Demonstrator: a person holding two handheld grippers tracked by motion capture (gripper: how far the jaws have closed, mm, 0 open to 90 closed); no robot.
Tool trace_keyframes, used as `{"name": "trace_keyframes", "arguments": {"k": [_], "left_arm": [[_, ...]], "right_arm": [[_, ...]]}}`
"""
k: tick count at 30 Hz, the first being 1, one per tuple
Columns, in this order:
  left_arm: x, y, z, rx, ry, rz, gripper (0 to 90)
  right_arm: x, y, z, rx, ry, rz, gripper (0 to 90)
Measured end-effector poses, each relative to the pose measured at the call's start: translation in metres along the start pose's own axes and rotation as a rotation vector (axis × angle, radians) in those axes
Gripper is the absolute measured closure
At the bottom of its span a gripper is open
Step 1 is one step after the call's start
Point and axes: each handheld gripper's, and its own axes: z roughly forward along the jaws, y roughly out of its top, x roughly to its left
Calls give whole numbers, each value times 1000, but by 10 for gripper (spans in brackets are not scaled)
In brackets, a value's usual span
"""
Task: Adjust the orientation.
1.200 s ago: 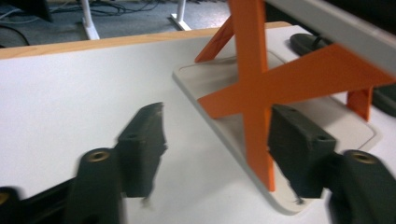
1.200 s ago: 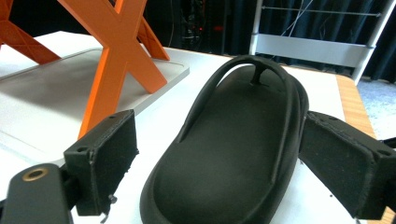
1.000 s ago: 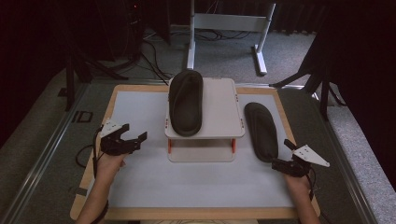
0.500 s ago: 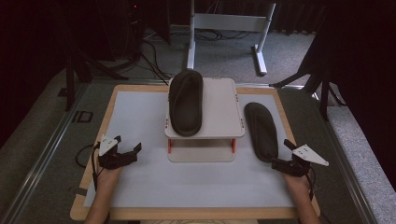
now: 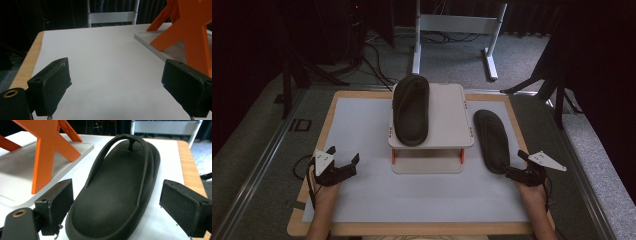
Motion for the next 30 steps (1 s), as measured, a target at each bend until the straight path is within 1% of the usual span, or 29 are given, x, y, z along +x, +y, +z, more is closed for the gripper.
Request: {"name": "trace_keyframes", "arguments": {"k": [1,2,3,4,5,6,7,9,11,12,14,15,17,18,19,21,22,23,24,25,26,28,30], "left_arm": [[0,0,-1,-4,-7,-4,82],[0,0,-1,-4,-7,-4,82],[0,-1,-2,-14,-14,-16,82],[1,-2,-3,-18,-19,-18,82],[1,-2,-4,-24,-23,-22,83],[1,-2,-5,-29,-29,-26,83],[2,-2,-5,-30,-32,-30,83],[2,-3,-5,-34,-35,-32,82],[3,-3,-6,-39,-38,-38,83],[2,-3,-5,-37,-37,-36,83],[1,-3,-5,-35,-34,-22,83],[0,-3,-5,-32,-33,-13,83],[-1,-2,-5,-29,-29,-5,83],[-1,-3,-5,-29,-29,-4,82],[-1,-3,-5,-31,-30,-5,83],[0,-3,-6,-34,-42,-10,82],[0,-3,-6,-34,-42,-10,82],[-1,-3,-6,-35,-44,-9,82],[-2,-3,-6,-34,-47,-4,82],[-2,-3,-6,-34,-47,0,82],[-2,-3,-6,-33,-46,2,82],[-3,-3,-6,-33,-48,3,82],[-3,-3,-6,-38,-66,5,82]], "right_arm": [[0,2,-1,3,-10,4,113],[0,2,-1,3,-10,4,113],[-2,10,-2,18,11,32,113],[-3,12,-2,20,2,42,113],[-4,16,-2,28,5,50,113],[-4,19,-2,36,13,53,113],[-5,22,-2,40,7,50,113],[-7,29,-2,61,20,42,113],[-8,36,-1,83,17,40,113],[-10,39,-1,91,19,44,113],[-13,46,2,129,5,51,113],[-15,49,3,132,4,51,113],[-18,56,5,140,-11,45,113],[-20,59,5,136,-6,45,113],[-22,62,5,130,-12,40,113],[-24,68,7,124,-14,32,113],[-24,68,7,124,-14,32,113],[-25,71,8,126,-25,22,113],[-28,78,10,136,-33,4,143],[-30,81,12,137,-27,8,148],[-31,85,14,142,-31,11,148],[-33,92,18,153,-30,-1,164],[-34,97,24,163,-30,-9,176]]}}
